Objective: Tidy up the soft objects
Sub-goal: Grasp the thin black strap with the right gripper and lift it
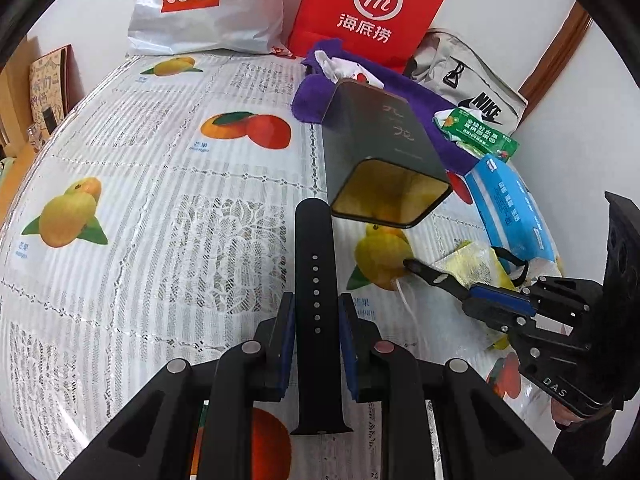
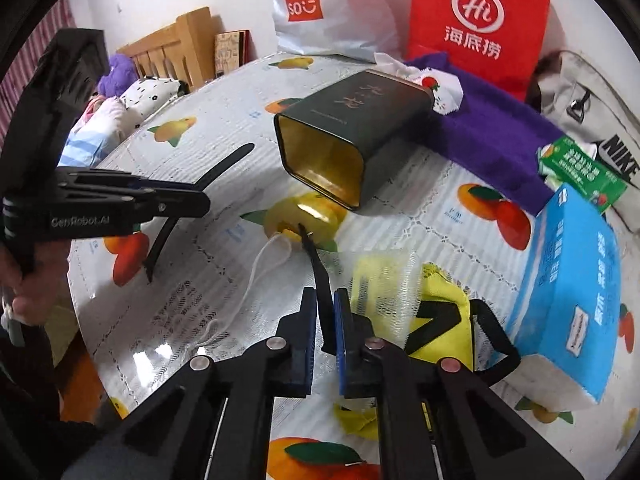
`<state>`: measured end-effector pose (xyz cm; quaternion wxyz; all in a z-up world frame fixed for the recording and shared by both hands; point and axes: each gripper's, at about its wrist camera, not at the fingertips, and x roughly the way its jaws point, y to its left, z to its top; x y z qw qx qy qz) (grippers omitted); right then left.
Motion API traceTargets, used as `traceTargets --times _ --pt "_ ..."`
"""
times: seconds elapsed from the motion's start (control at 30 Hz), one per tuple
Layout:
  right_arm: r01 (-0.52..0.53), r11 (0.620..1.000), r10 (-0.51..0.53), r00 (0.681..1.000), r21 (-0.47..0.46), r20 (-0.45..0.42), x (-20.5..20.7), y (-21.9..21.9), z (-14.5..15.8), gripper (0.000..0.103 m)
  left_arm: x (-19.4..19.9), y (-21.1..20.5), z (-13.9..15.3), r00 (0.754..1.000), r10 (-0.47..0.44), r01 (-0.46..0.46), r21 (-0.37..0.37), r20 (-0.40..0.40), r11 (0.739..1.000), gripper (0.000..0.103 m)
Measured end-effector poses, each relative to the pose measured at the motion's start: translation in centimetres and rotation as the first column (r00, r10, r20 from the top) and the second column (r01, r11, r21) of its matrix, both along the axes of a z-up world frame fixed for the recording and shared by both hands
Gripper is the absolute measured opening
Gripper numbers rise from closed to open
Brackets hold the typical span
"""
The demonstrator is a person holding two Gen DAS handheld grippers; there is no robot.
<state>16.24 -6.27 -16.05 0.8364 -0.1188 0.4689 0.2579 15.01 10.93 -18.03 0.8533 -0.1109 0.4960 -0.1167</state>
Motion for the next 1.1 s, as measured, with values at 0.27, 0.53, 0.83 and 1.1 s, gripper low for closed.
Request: traceTargets --times 0.27,0.53,0.83,1.1 --pt "0.002 1.0 -0.002 1.0 -0.003 -0.004 0.7 0.9 -1.4 0.003 0.4 -0.6 -0.6 1.0 -0.006 0.006 0.032 -0.009 0.999 0.02" --pt "0.054 0.988 -0.059 0.998 0.145 0.031 -1.2 -1.0 1.8 0.003 0.3 -1.1 -0.5 1.0 -0.01 0.01 0.075 0.002 0.997 0.02" --pt "0.159 0.977 -0.173 0.98 0.145 0.095 -4.9 -5.1 4.4 0.003 -0.9 -2.5 -0.5 0.999 -0.032 0.028 0.147 0.026 0.989 0.034" --pt "0.345 0.933 -0.352 0.934 0.1 0.066 -7.5 -12.1 2.5 0.003 -1.1 -4.0 -0.7 0.995 -0.03 0.003 0.285 0.091 0.959 0.02"
